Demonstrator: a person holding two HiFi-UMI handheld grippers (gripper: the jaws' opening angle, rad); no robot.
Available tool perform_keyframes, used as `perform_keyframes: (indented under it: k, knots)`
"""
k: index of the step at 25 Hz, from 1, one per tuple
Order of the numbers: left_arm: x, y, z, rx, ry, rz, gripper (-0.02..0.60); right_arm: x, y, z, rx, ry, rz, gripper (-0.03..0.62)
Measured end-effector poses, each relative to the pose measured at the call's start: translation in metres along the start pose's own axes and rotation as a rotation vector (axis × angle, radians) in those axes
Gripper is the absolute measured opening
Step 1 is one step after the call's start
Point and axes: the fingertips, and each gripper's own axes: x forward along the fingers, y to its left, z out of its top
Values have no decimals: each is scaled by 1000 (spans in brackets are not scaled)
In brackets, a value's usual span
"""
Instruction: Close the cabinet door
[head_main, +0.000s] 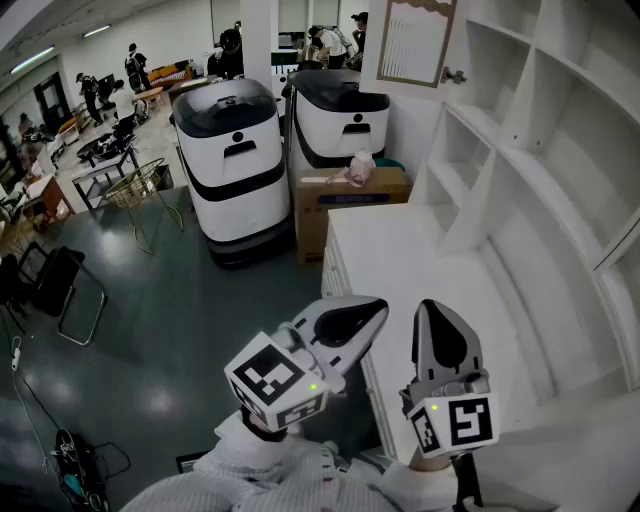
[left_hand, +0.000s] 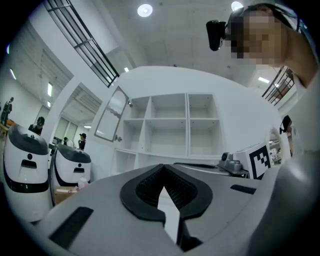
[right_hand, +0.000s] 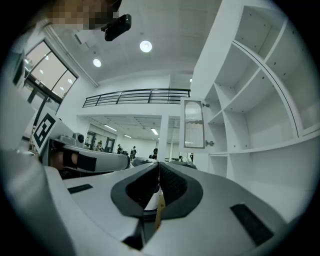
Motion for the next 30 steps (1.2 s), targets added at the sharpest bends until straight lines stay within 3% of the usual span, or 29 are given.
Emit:
perform_keyframes:
  k: [20,30]
  knots:
    - [-9,-15,-13,-1,-3,86,9,-22,0,-10,41,-16,53,14]
    - [4,39,-12,3,-12,71,9,31,-5,-21,38,-4,37,14]
